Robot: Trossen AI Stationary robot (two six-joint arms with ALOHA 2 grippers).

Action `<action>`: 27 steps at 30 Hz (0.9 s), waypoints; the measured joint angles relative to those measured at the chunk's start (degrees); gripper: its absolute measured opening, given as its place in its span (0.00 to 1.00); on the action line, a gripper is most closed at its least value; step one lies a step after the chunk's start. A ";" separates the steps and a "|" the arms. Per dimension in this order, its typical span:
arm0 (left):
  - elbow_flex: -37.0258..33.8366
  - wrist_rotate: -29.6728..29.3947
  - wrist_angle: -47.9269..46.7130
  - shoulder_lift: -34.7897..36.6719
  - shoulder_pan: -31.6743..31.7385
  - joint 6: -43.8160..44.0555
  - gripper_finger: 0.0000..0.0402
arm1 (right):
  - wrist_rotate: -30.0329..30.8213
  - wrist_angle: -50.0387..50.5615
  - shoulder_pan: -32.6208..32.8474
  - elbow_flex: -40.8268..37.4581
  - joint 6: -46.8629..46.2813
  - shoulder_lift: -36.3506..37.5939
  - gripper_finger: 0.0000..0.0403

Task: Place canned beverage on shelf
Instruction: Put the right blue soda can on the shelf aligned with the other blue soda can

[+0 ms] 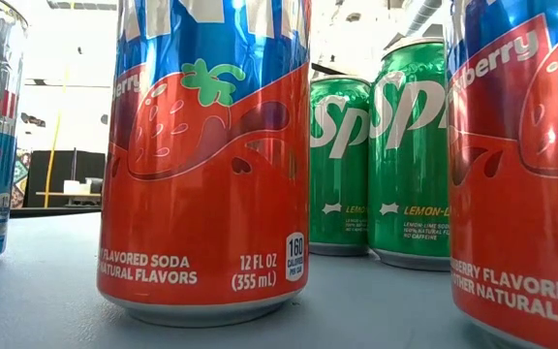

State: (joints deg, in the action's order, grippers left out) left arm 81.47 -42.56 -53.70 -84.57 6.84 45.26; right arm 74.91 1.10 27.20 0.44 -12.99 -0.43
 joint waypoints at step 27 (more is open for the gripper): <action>-2.01 -6.78 -4.75 -7.44 -8.51 17.66 0.81 | -0.04 0.00 0.09 0.01 -0.07 0.00 0.70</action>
State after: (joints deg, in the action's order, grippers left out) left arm 79.46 -49.34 -58.45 -92.01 -1.67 62.91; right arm 74.87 1.10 27.29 0.44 -13.06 -0.43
